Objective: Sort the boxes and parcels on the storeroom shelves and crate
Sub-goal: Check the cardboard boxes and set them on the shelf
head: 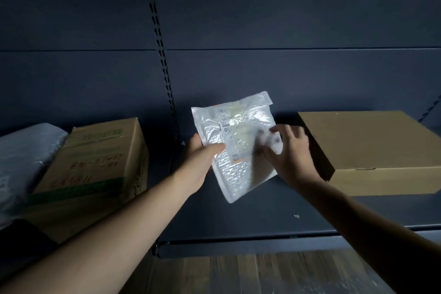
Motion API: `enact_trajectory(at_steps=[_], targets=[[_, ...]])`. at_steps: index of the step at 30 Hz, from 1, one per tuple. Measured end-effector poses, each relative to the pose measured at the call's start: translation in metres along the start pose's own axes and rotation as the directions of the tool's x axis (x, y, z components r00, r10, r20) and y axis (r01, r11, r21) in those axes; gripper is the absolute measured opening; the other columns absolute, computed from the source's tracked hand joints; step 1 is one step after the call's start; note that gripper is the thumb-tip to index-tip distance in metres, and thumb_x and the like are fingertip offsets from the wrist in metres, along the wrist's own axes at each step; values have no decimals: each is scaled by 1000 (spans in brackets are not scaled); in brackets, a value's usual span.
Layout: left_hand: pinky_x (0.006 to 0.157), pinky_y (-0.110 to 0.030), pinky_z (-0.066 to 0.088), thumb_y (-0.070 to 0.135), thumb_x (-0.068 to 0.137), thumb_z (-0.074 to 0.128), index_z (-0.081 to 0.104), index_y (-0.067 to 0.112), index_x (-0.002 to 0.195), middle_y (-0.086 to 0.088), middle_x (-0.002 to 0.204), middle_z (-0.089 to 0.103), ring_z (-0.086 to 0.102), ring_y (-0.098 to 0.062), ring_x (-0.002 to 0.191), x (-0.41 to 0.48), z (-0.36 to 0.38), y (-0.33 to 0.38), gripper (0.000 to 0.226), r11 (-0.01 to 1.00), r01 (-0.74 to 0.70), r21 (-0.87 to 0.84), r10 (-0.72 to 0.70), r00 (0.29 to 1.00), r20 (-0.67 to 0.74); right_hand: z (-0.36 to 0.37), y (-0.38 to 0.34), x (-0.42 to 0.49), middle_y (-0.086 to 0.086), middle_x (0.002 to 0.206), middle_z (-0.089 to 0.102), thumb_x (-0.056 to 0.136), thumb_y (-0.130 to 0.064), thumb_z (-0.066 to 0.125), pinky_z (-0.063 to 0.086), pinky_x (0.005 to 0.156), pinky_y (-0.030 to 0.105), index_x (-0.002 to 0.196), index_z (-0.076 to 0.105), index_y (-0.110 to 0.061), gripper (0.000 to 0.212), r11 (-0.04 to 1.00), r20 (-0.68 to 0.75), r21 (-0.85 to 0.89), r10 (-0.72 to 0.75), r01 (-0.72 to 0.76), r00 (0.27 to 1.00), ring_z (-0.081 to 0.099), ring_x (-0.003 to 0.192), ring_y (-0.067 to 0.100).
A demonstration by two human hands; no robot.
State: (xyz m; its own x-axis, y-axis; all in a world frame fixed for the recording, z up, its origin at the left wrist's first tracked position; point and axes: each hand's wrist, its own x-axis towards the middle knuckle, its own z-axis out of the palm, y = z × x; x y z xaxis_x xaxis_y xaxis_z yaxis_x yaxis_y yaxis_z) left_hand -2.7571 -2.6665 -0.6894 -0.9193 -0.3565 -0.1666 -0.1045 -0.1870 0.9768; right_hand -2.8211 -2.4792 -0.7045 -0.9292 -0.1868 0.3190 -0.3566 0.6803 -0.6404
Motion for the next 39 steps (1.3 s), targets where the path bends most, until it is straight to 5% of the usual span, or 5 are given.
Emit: enact_trajectory(at_steps=[11,17,22,34,39], targets=[[75,-36,56,31,98,48,66,9,107,-5,106,69,64,-14,98,-16,31,9,30,996,34,-83,-17,979,205,4,-37,-15,-1,109,65,95,-17,61,54,85,22,125,53,-13,32,813,348,570,-111,-117,931,63,102,6],[88,-23,41,11,90,63,59,12,114,0,119,61,55,-15,112,-3,12,0,24,897,-150,417,236,958,-165,-8,-3,-2,10,102,69,95,-15,61,55,88,50,103,61,-19,9,671,300,640,231,-375,926,66,99,32],[99,-44,48,32,83,74,59,6,114,0,116,64,61,-22,109,3,-15,-5,43,943,132,305,-126,991,-39,-14,10,-1,14,88,62,95,-14,61,56,78,49,100,55,-5,12,694,239,619,279,-367,930,63,79,26],[69,-28,51,15,92,60,52,18,73,-3,82,59,58,-16,75,9,-13,-12,21,922,162,353,-101,978,-183,6,28,-4,10,116,57,92,-13,63,53,49,29,128,50,-13,39,740,283,372,486,-561,827,62,87,21],[96,-35,48,10,90,56,54,19,124,-3,105,53,52,-22,99,9,-12,-18,35,888,237,393,-213,972,-103,12,39,-7,12,118,57,93,-14,56,48,59,29,134,45,-11,43,883,219,79,438,-463,872,57,86,23]])
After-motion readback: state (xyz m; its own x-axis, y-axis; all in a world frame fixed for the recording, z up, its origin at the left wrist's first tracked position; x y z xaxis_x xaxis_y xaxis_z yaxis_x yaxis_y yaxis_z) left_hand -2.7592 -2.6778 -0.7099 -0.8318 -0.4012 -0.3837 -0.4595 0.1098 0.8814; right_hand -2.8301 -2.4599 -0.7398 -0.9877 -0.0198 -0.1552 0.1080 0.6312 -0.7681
